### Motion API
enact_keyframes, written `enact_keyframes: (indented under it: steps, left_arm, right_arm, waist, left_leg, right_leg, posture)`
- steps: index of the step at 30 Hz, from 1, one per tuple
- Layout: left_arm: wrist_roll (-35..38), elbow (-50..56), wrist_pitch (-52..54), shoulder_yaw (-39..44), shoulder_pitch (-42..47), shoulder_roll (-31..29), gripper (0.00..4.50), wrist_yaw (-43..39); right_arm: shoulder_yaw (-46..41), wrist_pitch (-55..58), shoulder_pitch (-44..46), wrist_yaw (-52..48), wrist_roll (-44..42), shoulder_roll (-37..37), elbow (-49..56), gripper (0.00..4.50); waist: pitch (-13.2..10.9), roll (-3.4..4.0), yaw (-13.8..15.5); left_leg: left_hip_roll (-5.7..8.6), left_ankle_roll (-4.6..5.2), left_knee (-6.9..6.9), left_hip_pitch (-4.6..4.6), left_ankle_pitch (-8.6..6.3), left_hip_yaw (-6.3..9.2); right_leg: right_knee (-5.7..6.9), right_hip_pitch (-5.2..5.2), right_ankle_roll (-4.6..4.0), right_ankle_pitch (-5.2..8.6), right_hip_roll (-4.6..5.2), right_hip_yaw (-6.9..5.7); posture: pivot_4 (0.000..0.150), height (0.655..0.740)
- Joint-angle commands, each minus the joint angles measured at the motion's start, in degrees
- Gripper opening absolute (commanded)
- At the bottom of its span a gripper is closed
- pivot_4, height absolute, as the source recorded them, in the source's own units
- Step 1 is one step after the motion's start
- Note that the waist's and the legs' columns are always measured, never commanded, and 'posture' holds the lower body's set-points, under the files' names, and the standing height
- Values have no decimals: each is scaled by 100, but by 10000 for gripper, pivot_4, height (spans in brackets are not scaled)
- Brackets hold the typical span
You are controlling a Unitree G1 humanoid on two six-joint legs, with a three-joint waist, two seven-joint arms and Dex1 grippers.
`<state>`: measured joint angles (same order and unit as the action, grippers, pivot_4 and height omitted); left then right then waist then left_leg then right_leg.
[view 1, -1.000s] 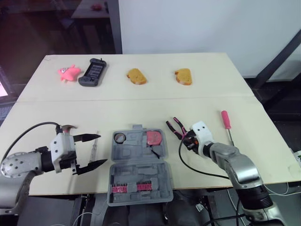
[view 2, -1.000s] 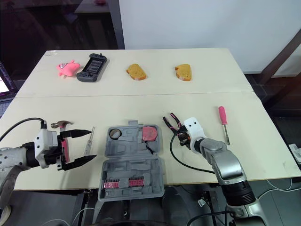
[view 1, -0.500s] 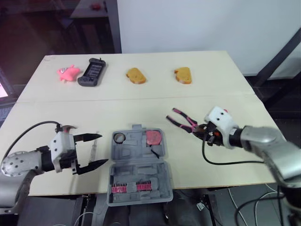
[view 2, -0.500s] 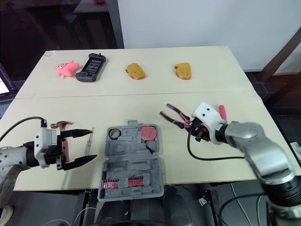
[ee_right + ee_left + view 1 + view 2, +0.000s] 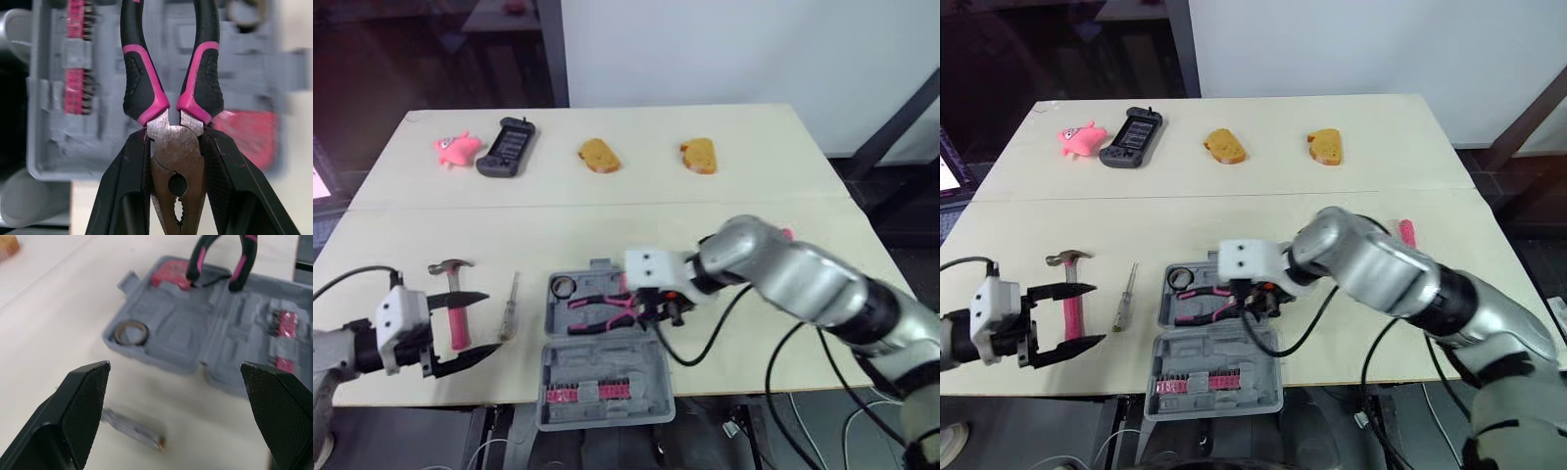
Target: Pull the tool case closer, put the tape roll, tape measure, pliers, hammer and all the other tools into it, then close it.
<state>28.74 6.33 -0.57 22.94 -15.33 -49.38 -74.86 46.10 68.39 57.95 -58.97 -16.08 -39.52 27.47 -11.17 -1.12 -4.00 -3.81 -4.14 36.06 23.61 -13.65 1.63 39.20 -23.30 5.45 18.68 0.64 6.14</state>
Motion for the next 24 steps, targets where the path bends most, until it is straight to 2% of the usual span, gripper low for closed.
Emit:
enact_keyframes:
  steps: [1, 8, 18, 24]
  left_arm:
    - [63, 189, -193, 210, -228, 25, 45000, -120]
    - [77, 196, -405, 260, -477, 90, 45000, -196]
    - [83, 126, -657, 239, -467, 172, 45000, -195]
    - [63, 125, -652, 211, -432, 167, 45000, -171]
  right_arm:
    - [242, 74, 403, 165, 225, 319, -199, 9718]
    - [771, -155, 791, 274, 632, 761, -1021, 9718]
    - [1031, -285, 940, 319, 918, 1628, -1903, 9718]
    - [1212, -387, 903, 290, 1108, 1761, -2254, 9718]
  waist:
    - [0, 0, -1]
    - [1, -1, -8]
    - [1, -1, -17]
    - [1, -1, -16]
  left_leg:
    - [0, 0, 2, 0, 0, 0]
    - [0, -1, 9, 0, 0, 1]
    - [-1, 0, -1, -1, 0, 3]
    - [-1, -1, 5, 0, 0, 3]
  right_leg:
    - [1, 0, 0, 0, 0, 0]
    - [6, 0, -8, -2, 0, -2]
    - [10, -6, -5, -5, -4, -4]
    - [10, -3, -5, -5, -3, -4]
  posture:
    - [1500, 7400]
    - [1500, 7400]
    - [1500, 7400]
    - [1500, 7400]
